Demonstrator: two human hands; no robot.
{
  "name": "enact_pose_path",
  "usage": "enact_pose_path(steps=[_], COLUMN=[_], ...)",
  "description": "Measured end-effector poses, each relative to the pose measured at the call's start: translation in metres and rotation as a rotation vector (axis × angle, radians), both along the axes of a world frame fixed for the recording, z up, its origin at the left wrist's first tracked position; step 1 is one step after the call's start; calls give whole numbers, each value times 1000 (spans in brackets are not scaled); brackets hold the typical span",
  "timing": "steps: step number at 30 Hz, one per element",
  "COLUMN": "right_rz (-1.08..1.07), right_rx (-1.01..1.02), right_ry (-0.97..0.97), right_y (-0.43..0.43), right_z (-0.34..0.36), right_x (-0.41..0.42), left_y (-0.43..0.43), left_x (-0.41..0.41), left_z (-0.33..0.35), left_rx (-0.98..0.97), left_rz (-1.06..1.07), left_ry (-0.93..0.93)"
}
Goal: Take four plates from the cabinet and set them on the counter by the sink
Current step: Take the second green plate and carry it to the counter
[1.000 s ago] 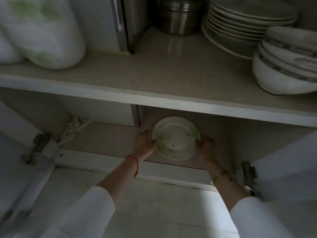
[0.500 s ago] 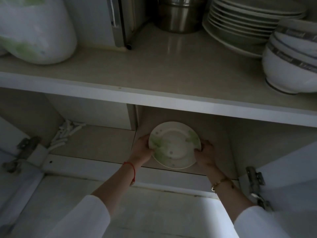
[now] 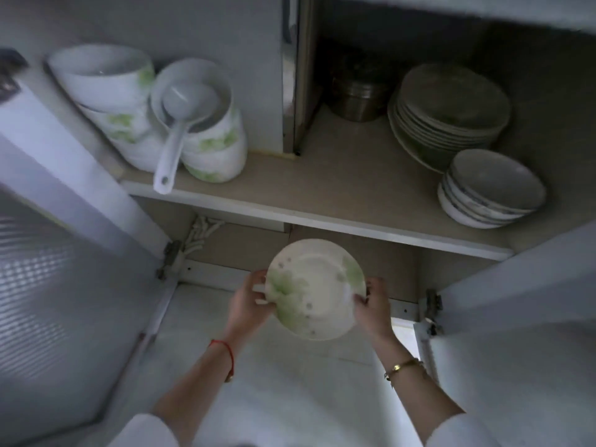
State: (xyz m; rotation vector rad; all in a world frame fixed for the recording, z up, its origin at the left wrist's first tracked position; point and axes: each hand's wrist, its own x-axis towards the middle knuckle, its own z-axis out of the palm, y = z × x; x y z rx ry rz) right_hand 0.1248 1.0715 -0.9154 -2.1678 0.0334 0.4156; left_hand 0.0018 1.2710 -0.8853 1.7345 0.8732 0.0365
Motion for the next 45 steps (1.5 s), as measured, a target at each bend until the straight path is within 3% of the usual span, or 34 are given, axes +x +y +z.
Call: enact_pose_path(steps=[10,20,29,37,45], right_rz=[117,-28,-319,-725,-1013], right_rx=[-40,65,318,504,478], right_ry=[87,95,-57,-187,-321], right_y=[-21,-63,-148,-306,-510], right_z=[222,454,614,685,733], right_x=[-96,-125,-151,-198,-249], left_y=[-26,-54,-99,-247,-470], left_x=[-115,-131,-98,-50,-18], left_z=[226,461,601,676,712], left_rx=[-156,-139,-114,-263,-387], left_rz=[156,-3,-295,-671,-971], left_ry=[-14,-74,-248,-288,-252])
